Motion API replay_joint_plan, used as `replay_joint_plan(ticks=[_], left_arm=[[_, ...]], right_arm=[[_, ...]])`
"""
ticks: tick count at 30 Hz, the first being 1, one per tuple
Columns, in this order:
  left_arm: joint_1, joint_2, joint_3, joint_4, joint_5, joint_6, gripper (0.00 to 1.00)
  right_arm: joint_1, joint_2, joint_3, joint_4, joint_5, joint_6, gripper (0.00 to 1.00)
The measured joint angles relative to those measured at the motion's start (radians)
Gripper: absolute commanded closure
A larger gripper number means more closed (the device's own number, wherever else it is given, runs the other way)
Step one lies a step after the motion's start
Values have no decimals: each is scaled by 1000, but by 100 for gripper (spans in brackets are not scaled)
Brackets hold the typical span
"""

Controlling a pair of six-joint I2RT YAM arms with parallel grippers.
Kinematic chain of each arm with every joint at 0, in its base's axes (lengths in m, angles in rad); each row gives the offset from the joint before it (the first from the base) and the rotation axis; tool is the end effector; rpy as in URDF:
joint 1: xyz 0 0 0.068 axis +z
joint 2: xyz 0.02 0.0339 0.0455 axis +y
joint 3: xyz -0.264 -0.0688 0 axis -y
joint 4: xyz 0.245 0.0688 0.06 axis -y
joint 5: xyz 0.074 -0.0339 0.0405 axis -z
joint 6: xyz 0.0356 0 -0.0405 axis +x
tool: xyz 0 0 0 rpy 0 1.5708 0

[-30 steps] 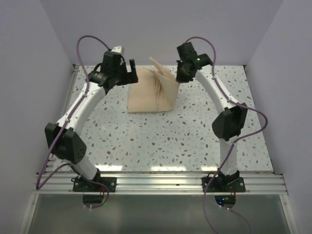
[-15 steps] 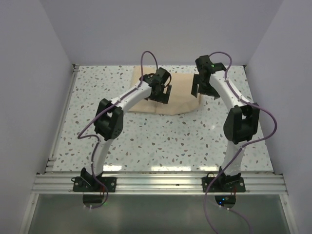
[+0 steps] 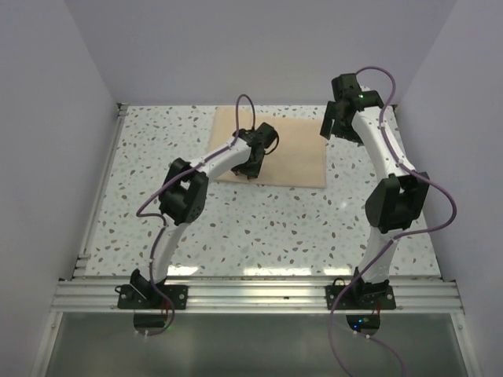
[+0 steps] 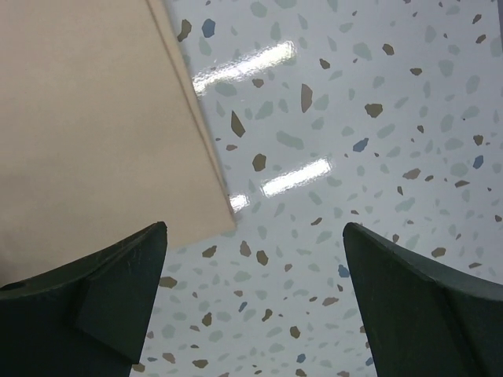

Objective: Open and lay out the surgical kit
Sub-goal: Open the surgical kit at the center of the board.

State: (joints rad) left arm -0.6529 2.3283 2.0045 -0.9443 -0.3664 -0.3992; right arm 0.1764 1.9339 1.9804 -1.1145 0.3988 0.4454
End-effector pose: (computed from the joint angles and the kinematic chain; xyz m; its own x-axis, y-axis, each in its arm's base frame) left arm 0.3928 -0.2843 0.1819 -0.8861 0.2208 -0.4076 0.1497 0.9685 0.1992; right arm 0.4033 0.0578 0.3380 -0.7688 0.2662 -0.5815 0.3919 0.9146 -0.0995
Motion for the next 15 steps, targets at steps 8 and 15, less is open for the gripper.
replay_joint_plan(ticks=[8,15], left_arm=[[12,23,0,3,16,4,52],[26,23,8,0,49,20,100]], right_arm=[[0,36,25,-3,-1,0,2],[0,61,37,-9,-8,0,3]])
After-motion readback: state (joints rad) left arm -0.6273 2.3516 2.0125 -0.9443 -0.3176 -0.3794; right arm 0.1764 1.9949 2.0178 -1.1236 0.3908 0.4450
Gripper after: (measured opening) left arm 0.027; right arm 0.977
